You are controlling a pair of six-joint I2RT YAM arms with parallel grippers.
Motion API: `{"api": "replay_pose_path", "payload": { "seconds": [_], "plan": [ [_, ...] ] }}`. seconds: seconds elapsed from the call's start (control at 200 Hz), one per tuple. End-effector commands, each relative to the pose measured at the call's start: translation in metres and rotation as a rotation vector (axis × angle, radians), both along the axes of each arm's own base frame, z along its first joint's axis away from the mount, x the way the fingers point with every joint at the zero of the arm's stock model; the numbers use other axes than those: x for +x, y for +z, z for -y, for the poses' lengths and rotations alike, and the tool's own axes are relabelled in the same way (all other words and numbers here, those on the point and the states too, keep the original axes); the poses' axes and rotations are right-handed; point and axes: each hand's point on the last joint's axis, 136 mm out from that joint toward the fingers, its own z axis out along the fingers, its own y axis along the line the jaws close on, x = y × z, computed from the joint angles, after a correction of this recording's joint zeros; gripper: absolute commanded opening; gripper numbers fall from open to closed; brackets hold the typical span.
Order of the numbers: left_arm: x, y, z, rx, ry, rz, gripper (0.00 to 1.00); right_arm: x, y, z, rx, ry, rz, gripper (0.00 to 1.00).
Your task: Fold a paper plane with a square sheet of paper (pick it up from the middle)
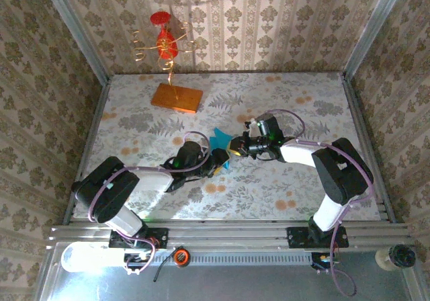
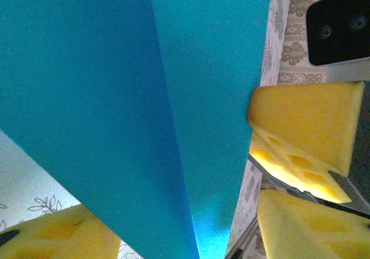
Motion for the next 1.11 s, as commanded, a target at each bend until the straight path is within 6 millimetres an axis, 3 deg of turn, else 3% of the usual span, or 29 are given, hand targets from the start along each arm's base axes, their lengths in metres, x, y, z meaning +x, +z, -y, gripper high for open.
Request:
{"api": "replay_pose_path", "payload": {
  "seconds": [0.0,0.205,0.4,0.505,1.1],
  "plan": [
    [0.003,0.005,0.003,-0.021,0.002,0.031,0.57,-0.001,0.006,0.001,0.027,0.004,-0.002,0.08],
    [0.004,0.006,0.004,-0.021,-0.002,0.049,0.50,-0.002,-0.001,0.004,0.023,-0.008,-0.020,0.09],
    [0.003,-0.003,0.001,-0.002,0.007,0.030,0.61,-0.003,-0.003,0.006,0.028,-0.020,-0.032,0.09],
    [0.004,-0.003,0.001,-0.007,0.013,0.032,0.60,-0.002,-0.002,0.006,0.031,-0.022,-0.034,0.09],
    [0.007,-0.008,0.002,0.013,0.004,0.037,0.36,-0.003,-0.011,0.011,0.030,-0.044,-0.072,0.14]
  ]
}}
